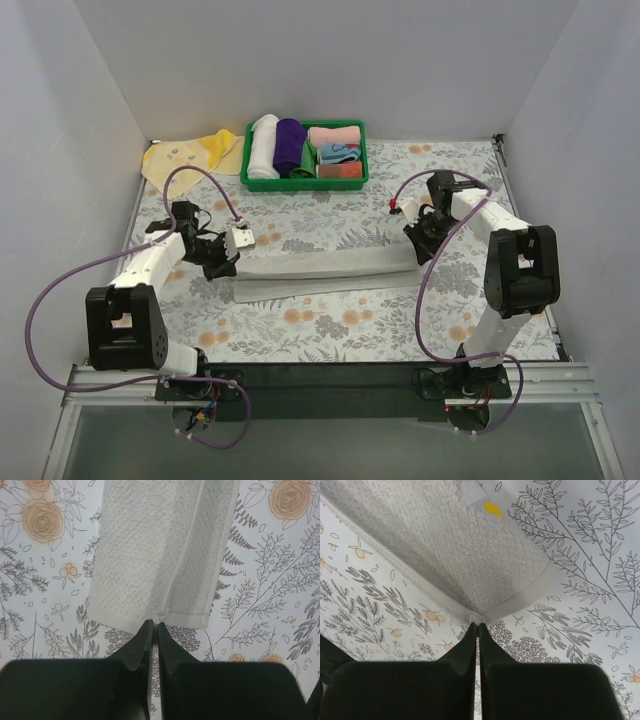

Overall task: Roll the towels
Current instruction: Fold the towel

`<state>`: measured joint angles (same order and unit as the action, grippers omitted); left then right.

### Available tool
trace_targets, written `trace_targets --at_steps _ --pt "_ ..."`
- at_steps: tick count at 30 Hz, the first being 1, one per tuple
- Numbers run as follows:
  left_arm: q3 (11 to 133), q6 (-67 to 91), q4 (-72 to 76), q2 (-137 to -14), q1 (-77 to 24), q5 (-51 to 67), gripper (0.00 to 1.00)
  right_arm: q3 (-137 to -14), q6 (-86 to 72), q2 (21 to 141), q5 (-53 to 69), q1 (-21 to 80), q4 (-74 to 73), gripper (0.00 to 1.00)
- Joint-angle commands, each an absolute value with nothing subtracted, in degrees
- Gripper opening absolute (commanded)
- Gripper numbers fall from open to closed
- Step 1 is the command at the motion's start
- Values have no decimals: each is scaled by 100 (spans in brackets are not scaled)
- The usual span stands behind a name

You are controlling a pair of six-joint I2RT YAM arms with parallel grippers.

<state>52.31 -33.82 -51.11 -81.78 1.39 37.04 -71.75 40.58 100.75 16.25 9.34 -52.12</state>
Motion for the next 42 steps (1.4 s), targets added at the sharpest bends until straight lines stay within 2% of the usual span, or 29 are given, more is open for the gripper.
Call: trace_targets --at_steps 1,14,18,19,20,21,22,23,24,26,32,37,42 --pt "4984 -3604 -5221 -8042 167 3744 0 -7058 4140 9967 1643 940 -5309 1" --pt "4465 -3691 -4851 -8411 88 3586 2 -6838 4025 10292 1564 1037 -5054 1" --pt "4438 -3928 -5088 -8227 88 3621 26 -6873 4008 10266 1529 1046 -5097 3" --pt "4447 -3990 -5254 -8061 88 3699 34 -6908 3999 10231 1538 1046 -5098 7" --pt "4473 -4095 -5334 -7946 88 3744 37 -6943 3990 10178 1529 1046 -5106 11" --pt "4500 -4130 -5413 -7832 88 3770 41 -6978 3973 10143 1547 1046 -5150 21" --pt "4535 -4183 -5597 -7614 88 3805 47 -7031 3964 10125 1599 1046 -5194 22" --pt "4570 -4227 -5686 -7524 88 3858 49 -7144 3946 10090 1634 1046 -5238 23" --pt "4666 -4201 -5747 -7445 88 3858 50 -7189 3938 10072 1704 1046 -5343 31" --pt "4789 -4140 -5897 -7339 88 3858 50 -7329 3929 9985 1749 1055 -5422 40" --pt "5282 -3140 -5415 -7593 88 3814 47 -7725 3902 9888 1872 1028 -5669 41" --pt "5642 -2085 -4677 -8251 88 3657 48 -8269 3692 10133 1636 984 -5616 41" --pt "6125 -1837 -4605 -8937 97 3568 50 -8700 3612 10625 1398 984 -5511 42"
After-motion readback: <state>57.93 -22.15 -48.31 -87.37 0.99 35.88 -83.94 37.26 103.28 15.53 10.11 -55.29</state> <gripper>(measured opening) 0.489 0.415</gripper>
